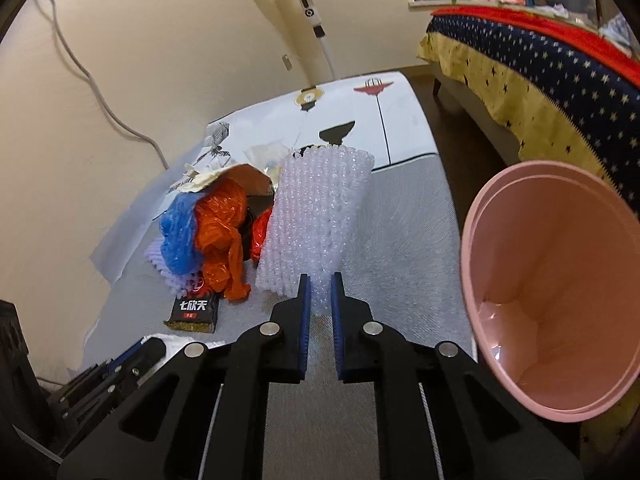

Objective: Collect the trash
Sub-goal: 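Carry the foam net with the right gripper while the left gripper carries the tissue over the pink bin, then open the right gripper over the bin while the left gripper releases the tissue into it, then move the right gripper to the red plastic bag while the left gripper approaches the blue bag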

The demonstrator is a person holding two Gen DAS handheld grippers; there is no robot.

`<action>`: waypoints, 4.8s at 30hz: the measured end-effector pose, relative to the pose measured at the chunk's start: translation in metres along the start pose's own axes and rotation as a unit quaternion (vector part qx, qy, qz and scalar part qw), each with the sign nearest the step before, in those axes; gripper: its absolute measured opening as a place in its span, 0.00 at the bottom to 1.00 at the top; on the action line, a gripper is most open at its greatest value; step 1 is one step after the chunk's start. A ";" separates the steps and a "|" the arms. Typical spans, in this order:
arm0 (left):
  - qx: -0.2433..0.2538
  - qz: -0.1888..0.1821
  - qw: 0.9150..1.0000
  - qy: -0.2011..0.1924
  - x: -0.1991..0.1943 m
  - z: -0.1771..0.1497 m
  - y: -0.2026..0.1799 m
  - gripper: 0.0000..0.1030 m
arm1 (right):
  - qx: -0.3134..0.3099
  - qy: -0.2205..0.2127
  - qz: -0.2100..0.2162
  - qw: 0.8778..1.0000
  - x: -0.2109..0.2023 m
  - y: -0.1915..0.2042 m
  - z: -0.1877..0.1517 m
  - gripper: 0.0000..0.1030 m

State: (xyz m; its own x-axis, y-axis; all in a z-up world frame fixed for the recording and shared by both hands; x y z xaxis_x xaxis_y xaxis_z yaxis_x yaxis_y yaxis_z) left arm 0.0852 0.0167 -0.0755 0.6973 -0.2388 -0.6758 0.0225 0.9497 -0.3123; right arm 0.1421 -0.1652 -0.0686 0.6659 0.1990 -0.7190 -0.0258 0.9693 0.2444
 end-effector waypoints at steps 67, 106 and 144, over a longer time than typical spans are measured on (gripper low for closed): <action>0.146 -0.105 0.980 -0.088 0.016 0.061 -0.174 0.08 | 0.041 -0.155 -0.237 0.958 -0.156 -0.159 0.054 0.10; 0.130 -0.201 0.971 -0.008 0.080 0.032 -0.212 0.28 | 0.057 -0.107 -0.276 0.953 -0.113 -0.176 0.046 0.42; 0.095 -0.105 0.982 -0.122 -0.028 0.053 -0.121 0.80 | 0.021 -0.168 -0.185 0.968 -0.144 -0.094 0.035 0.88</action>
State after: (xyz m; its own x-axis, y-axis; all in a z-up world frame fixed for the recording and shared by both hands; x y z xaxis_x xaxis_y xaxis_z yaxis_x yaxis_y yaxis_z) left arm 0.1006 -0.0811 0.0170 0.8132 -0.4005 -0.4222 0.3021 0.9106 -0.2818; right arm 0.0741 -0.2898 0.0348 0.8287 -0.2246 -0.5126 0.2855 0.9575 0.0420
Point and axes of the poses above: each gripper's, at about its wrist camera, not at the fingertips, and x roughly the way its jaws point, y to its left, z to its top, the point moved 5 cm from there along x, roughly the way its jaws point, and after that the axes turned 9 degrees about -z, right-handed, at the moved point
